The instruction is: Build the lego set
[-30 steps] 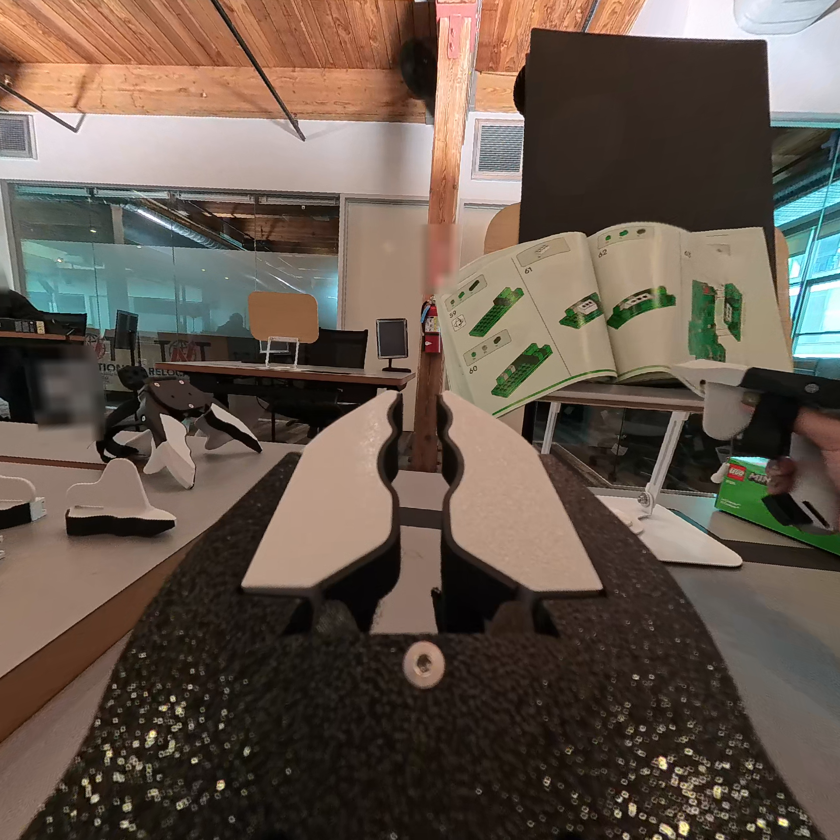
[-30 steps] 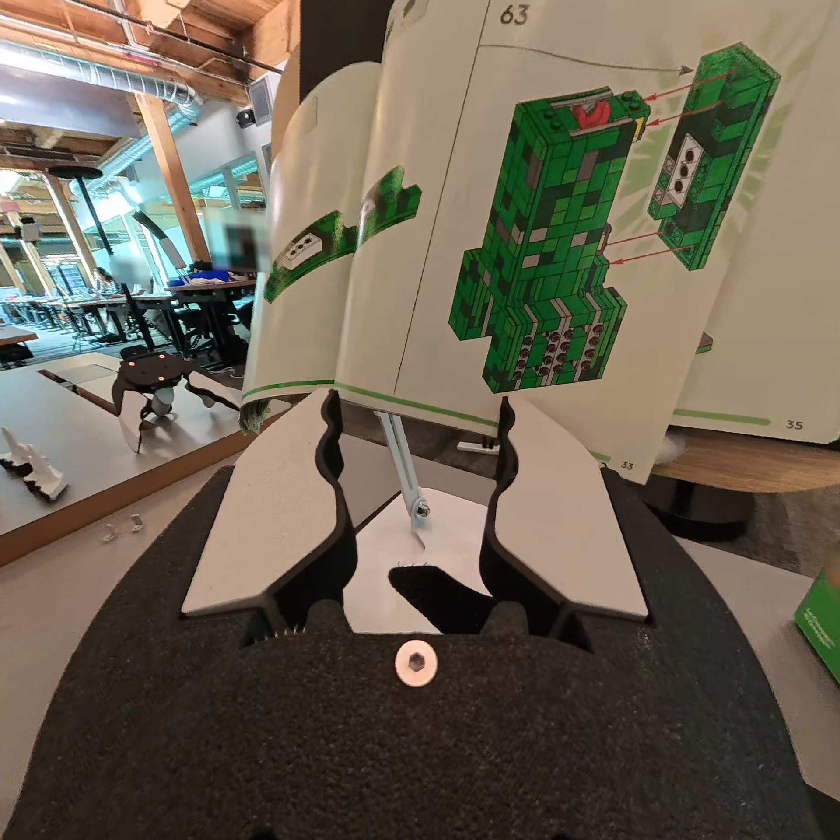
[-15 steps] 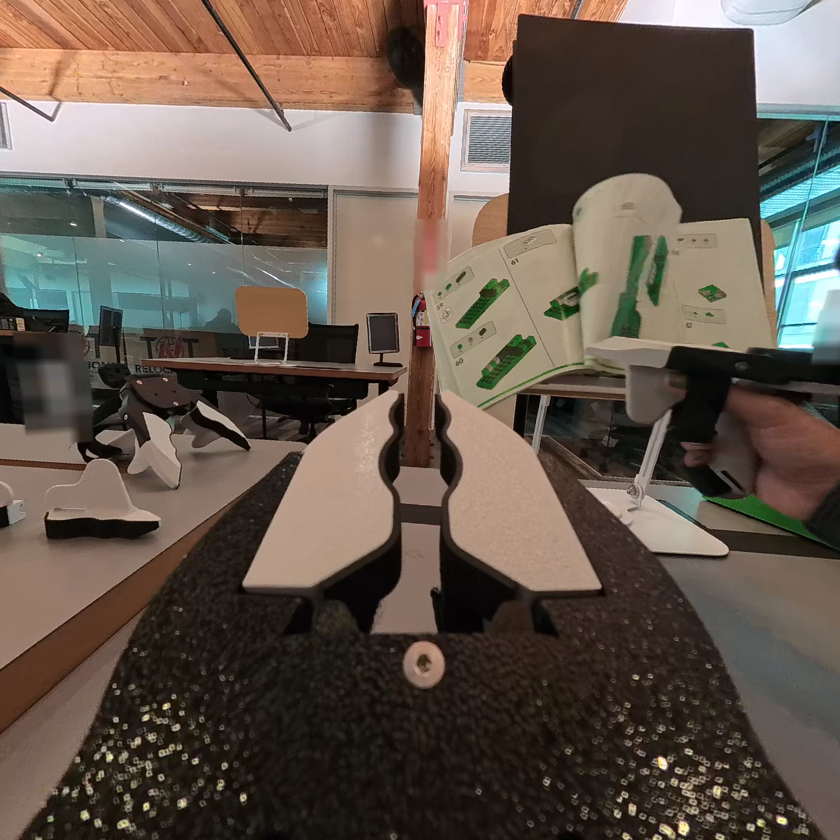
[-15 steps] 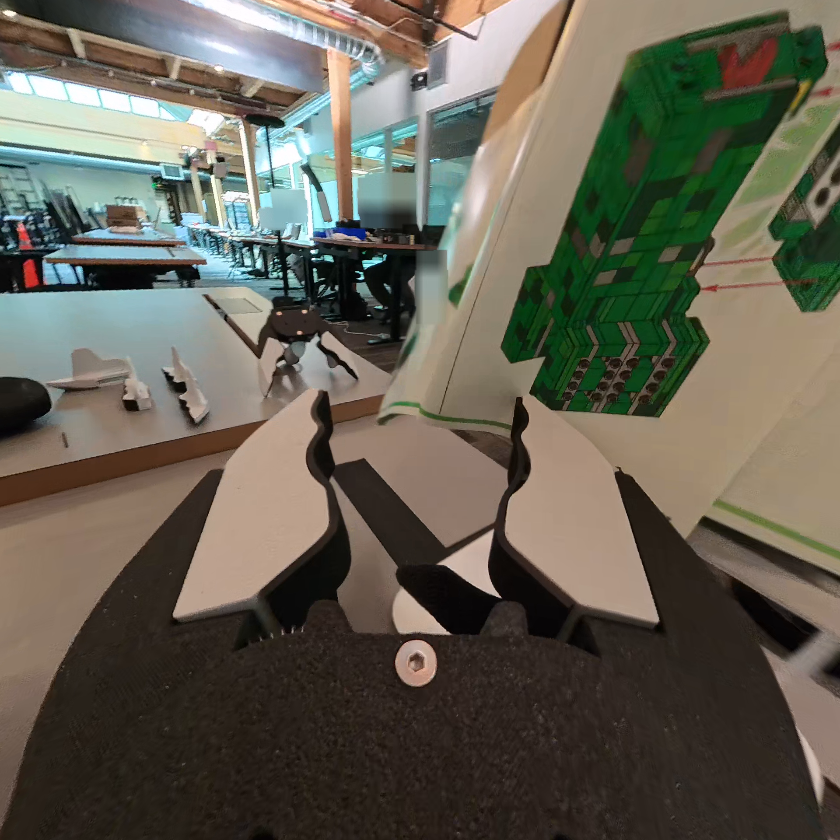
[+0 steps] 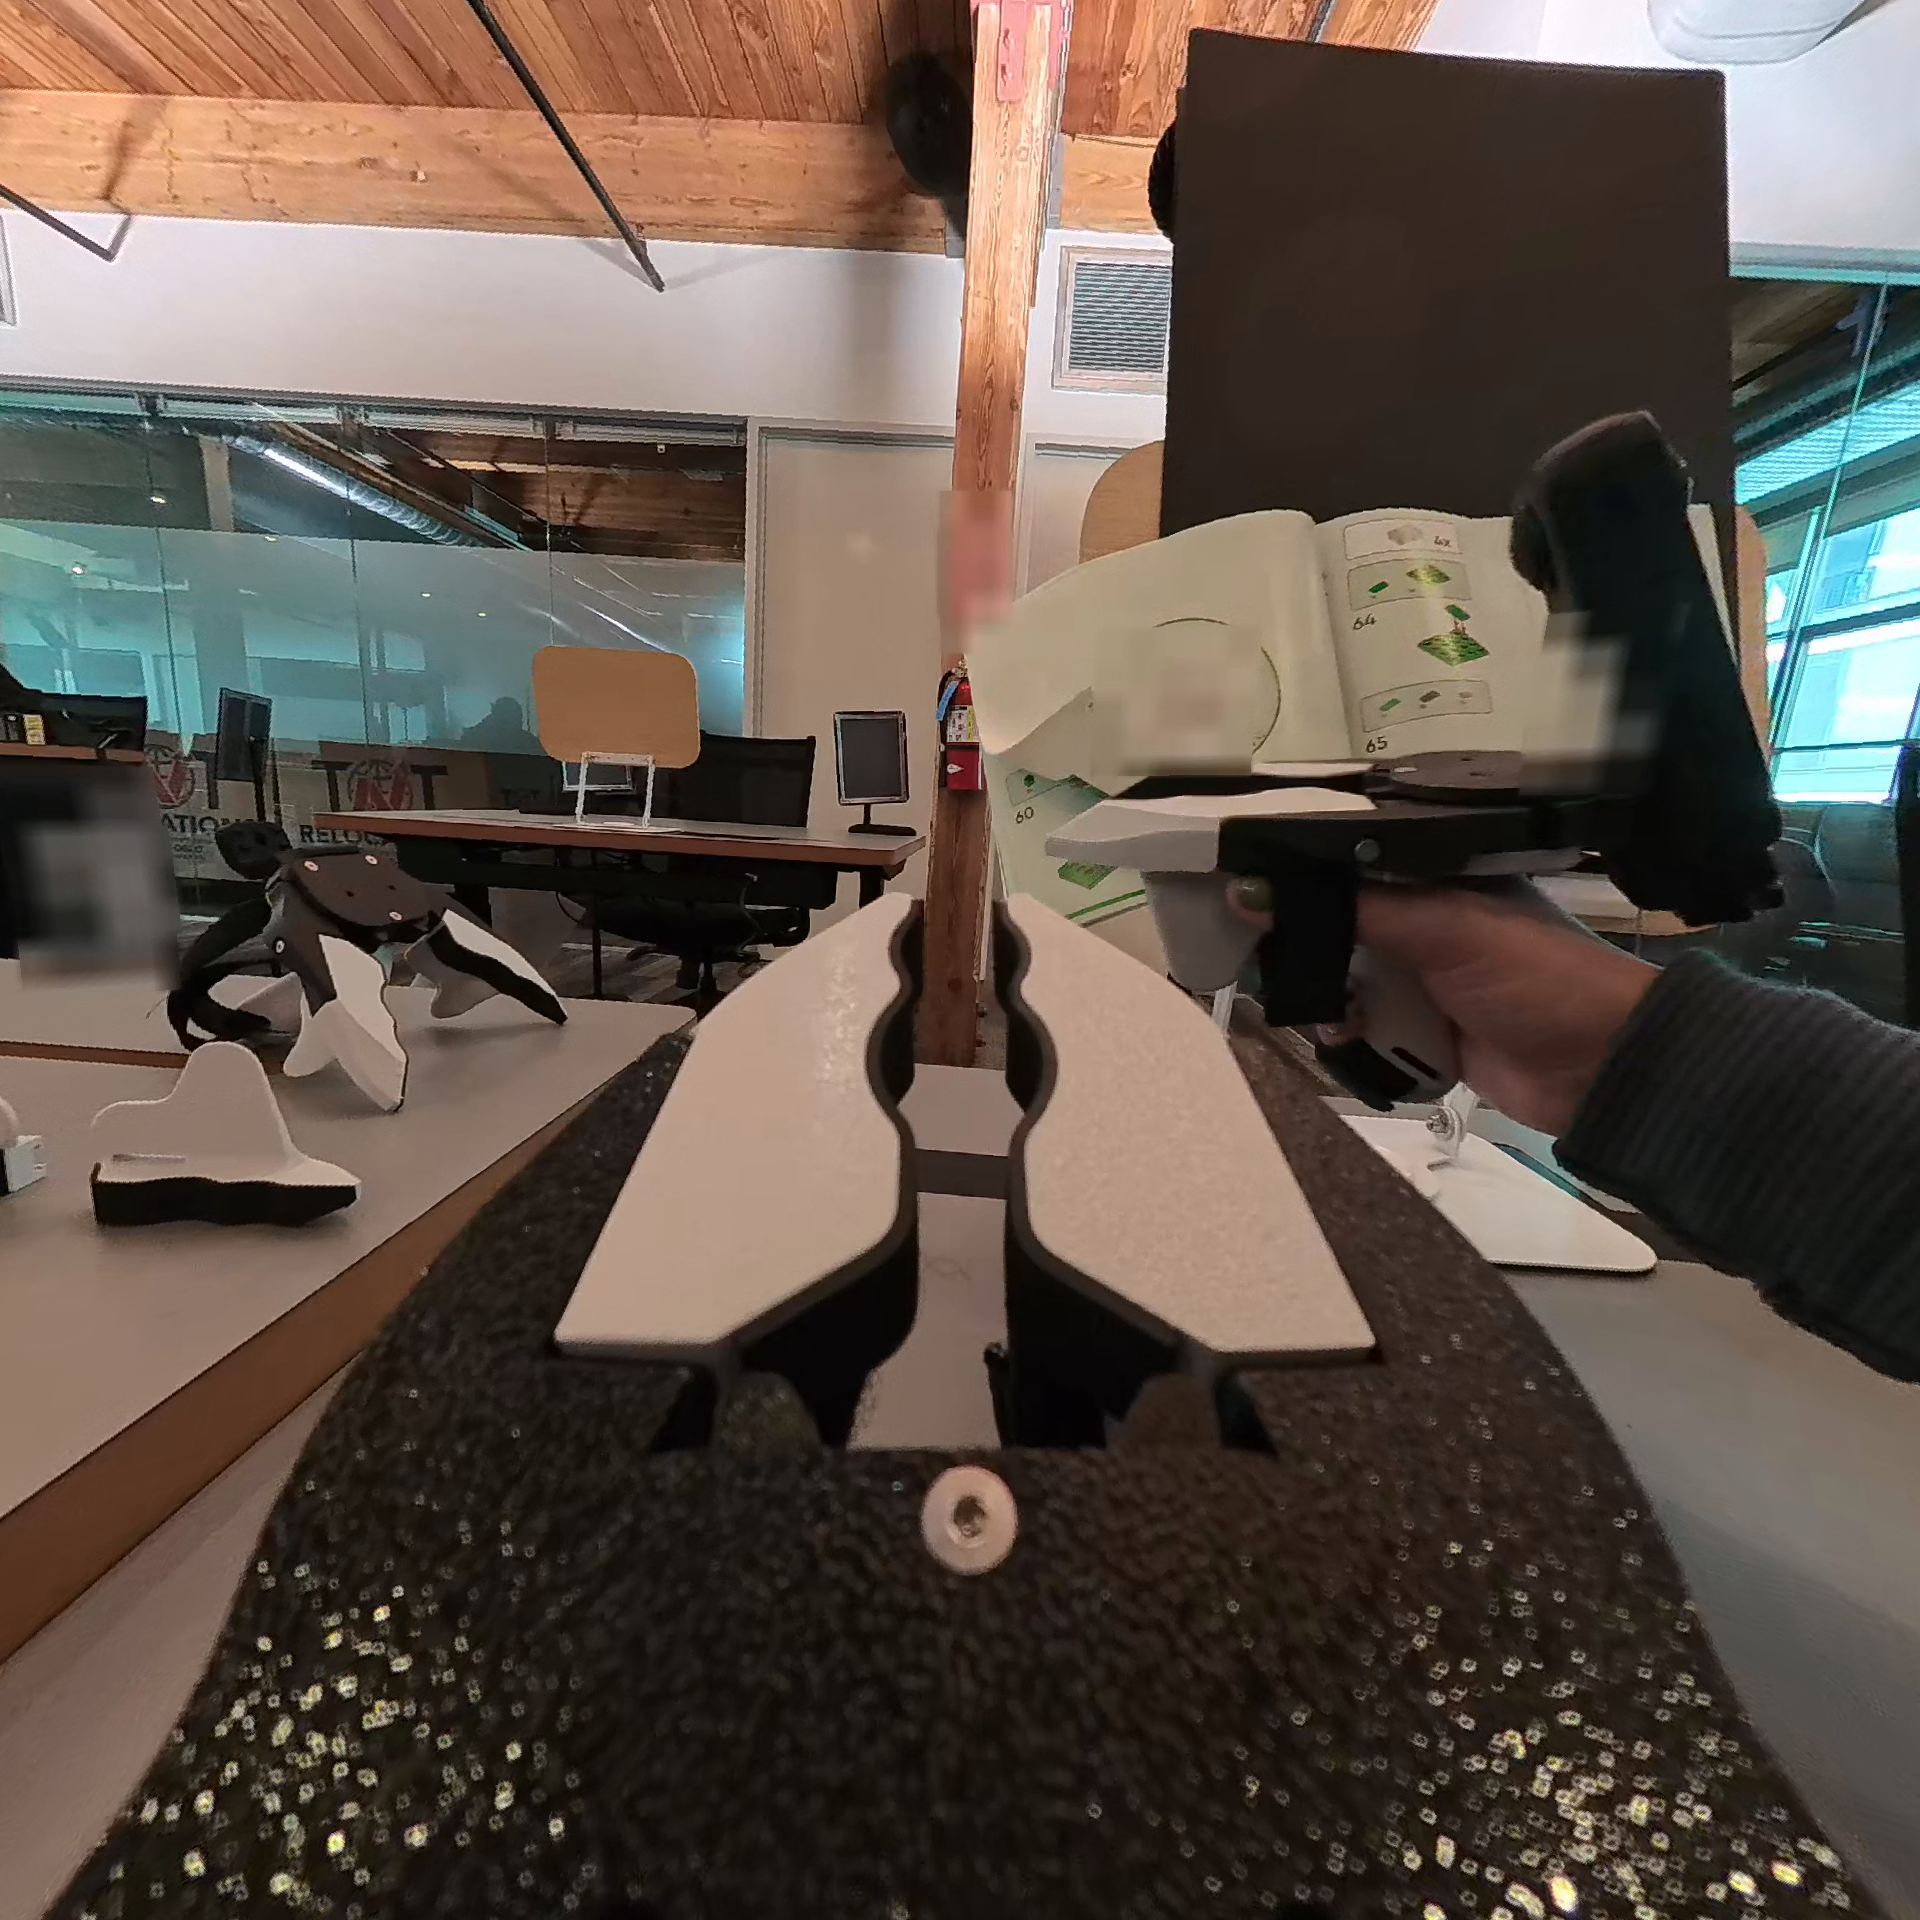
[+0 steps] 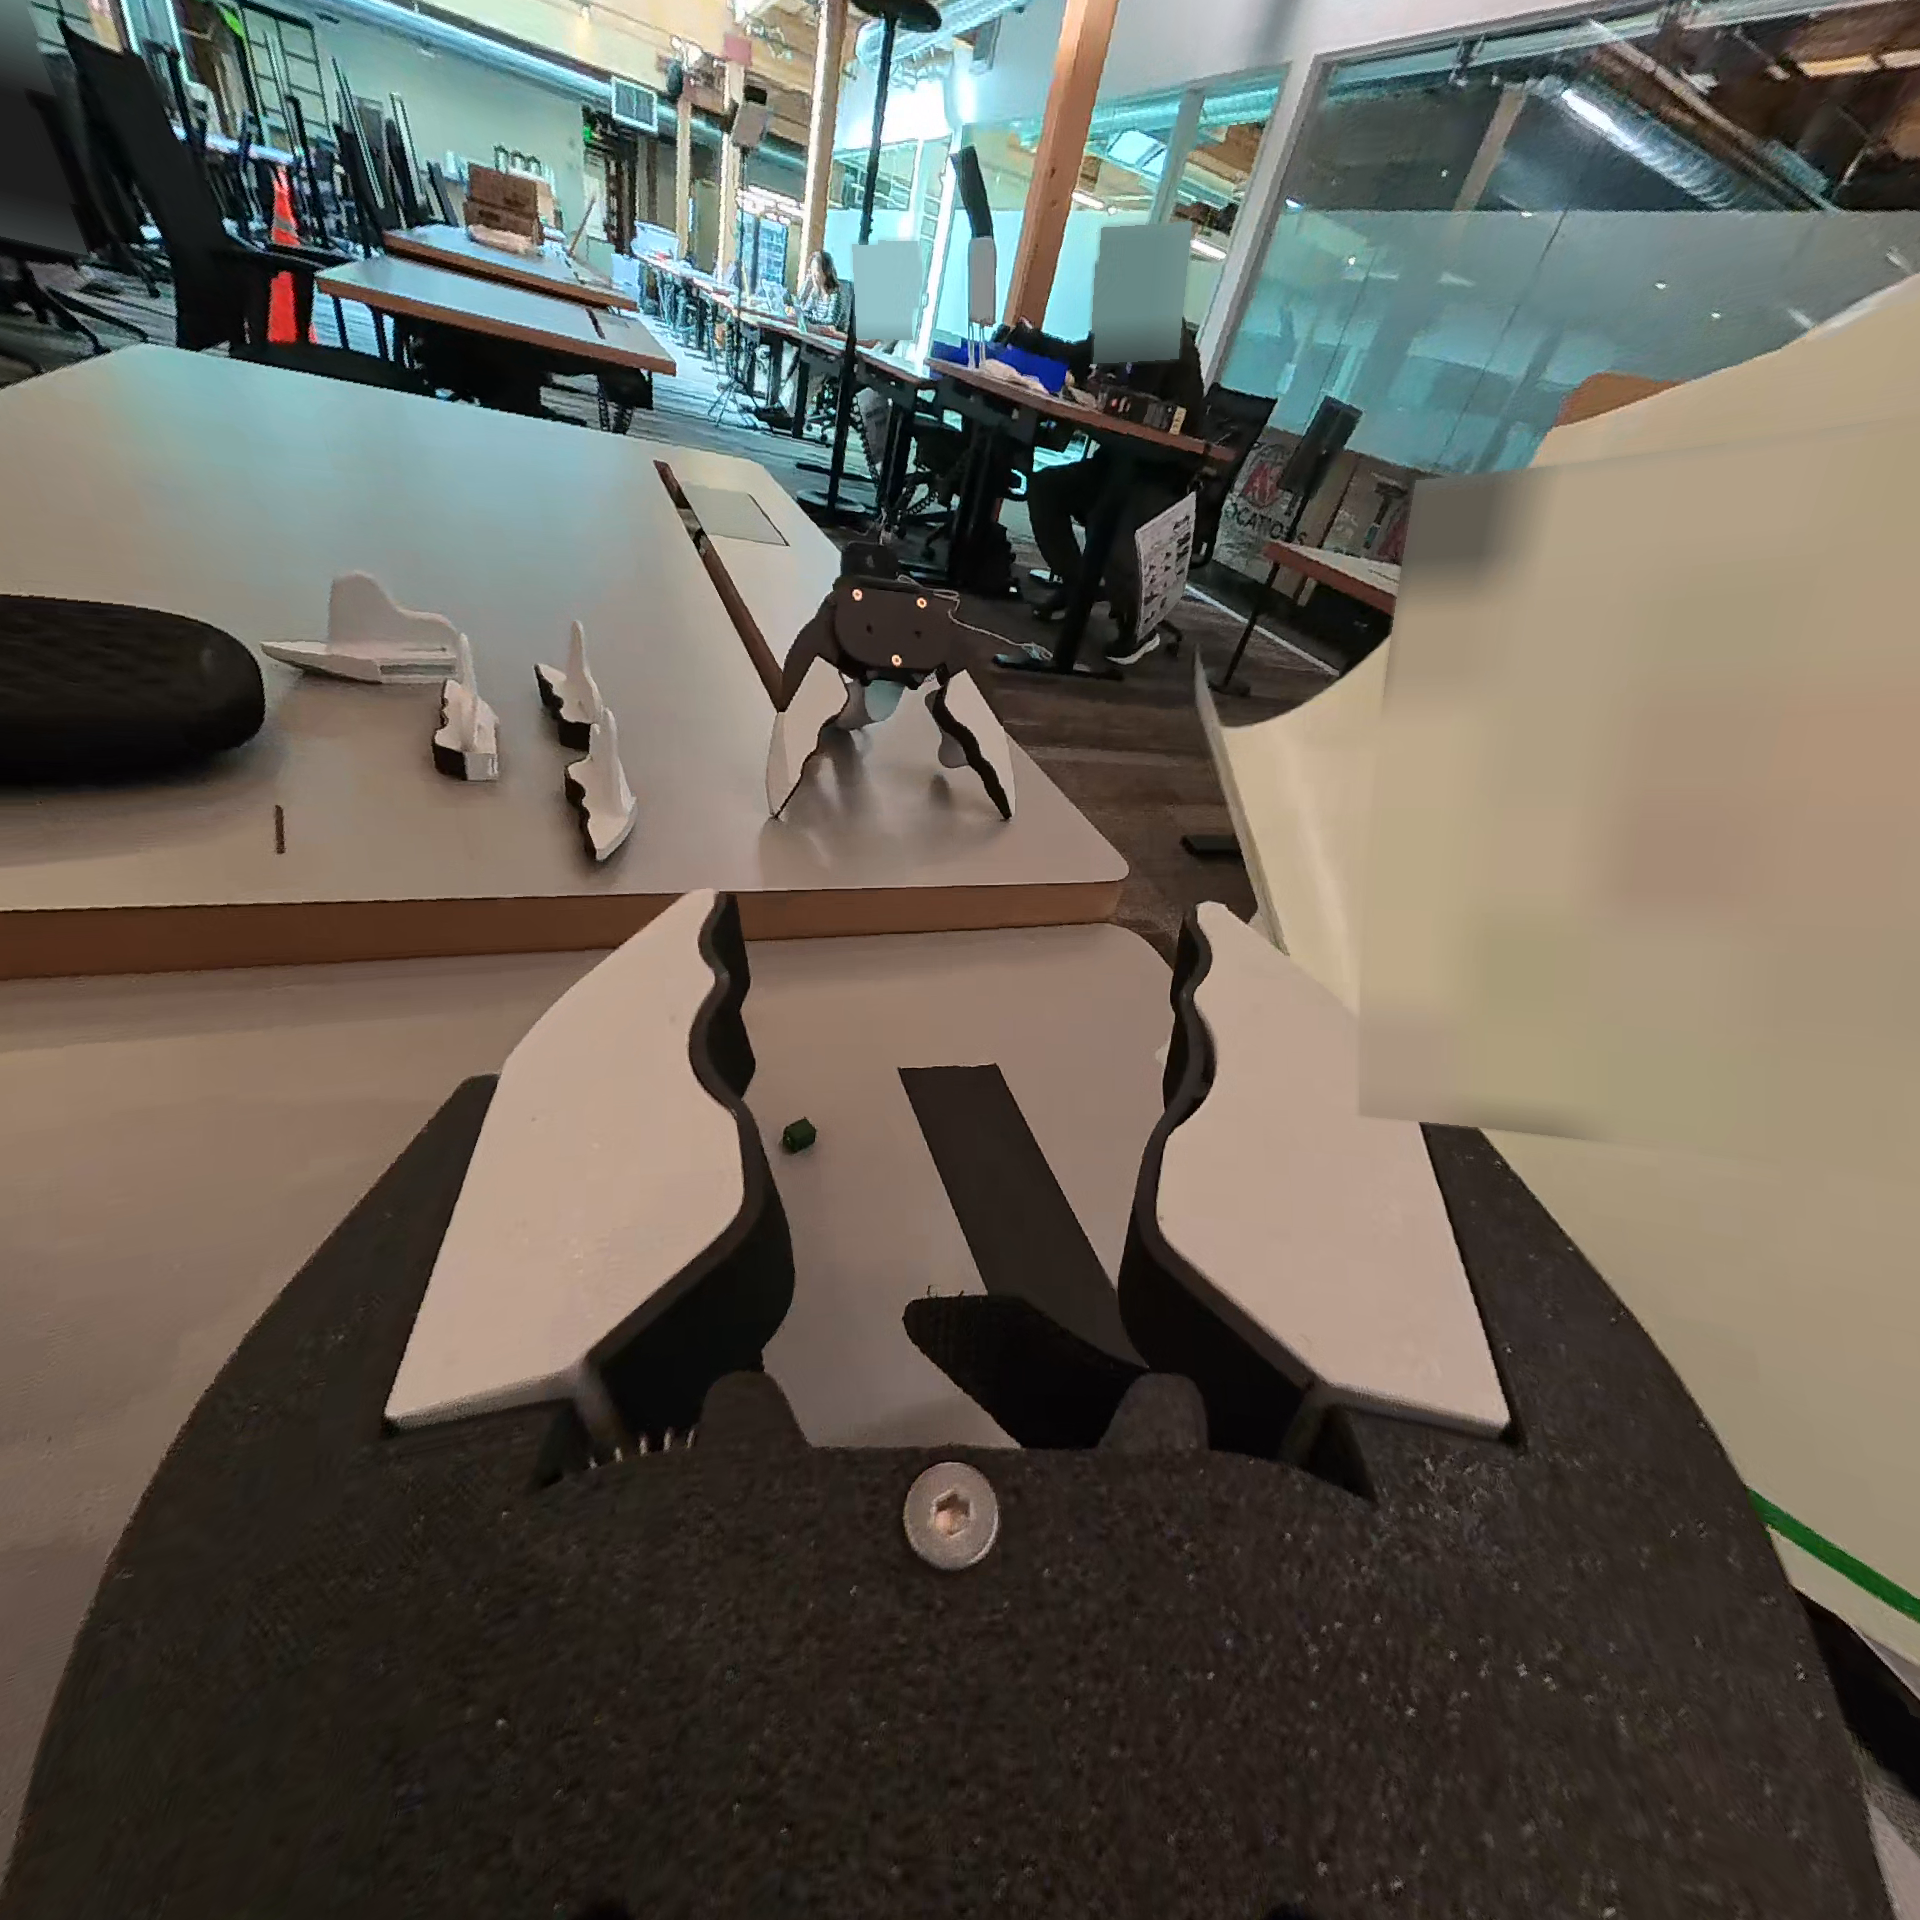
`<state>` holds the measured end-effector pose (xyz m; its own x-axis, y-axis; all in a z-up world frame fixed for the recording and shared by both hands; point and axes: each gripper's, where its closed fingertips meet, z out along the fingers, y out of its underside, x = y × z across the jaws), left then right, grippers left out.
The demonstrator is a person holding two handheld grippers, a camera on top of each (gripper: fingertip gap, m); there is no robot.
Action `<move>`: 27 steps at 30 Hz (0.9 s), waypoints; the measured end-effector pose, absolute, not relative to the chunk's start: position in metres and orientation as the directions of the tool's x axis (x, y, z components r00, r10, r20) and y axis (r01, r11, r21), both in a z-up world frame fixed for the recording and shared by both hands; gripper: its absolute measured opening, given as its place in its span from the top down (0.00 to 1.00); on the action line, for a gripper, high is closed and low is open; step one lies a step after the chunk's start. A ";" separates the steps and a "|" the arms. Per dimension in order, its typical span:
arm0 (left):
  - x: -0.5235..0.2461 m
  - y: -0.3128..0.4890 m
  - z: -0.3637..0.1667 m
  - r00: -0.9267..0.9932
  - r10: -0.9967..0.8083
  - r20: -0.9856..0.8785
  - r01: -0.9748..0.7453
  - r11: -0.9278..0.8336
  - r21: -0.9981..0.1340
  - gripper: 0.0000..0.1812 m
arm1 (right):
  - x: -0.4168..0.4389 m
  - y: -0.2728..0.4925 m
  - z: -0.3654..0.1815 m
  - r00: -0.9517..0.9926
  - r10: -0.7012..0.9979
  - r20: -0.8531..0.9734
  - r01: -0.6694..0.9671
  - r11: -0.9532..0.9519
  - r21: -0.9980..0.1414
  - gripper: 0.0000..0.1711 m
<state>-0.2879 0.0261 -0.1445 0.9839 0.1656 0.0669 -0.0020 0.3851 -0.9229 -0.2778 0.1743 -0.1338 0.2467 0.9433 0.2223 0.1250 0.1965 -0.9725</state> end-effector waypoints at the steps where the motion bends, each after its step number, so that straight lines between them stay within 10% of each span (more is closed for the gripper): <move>1: -0.288 0.026 -0.144 0.984 0.166 0.066 -0.003 0.386 -0.922 0.94 | -0.277 0.175 -0.134 0.248 0.946 0.209 0.117 0.185 -0.976 0.55; 19: -0.342 -0.005 -0.143 0.961 0.268 0.071 -0.041 0.391 -0.920 0.82 | -0.170 0.081 -0.133 0.144 0.984 0.102 0.132 0.083 -0.988 0.55; 27: -0.220 0.006 -0.192 0.794 -0.602 0.082 0.004 -0.129 -0.992 0.64 | -0.026 -0.010 -0.147 0.303 0.925 0.228 0.302 0.133 -0.944 0.61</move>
<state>-0.2201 0.0057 -0.1916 0.7944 -0.6019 0.0815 0.0039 -0.1292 -0.9916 -0.0262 -0.0095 -0.1472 0.3028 0.9255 0.2276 0.3024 0.1332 -0.9438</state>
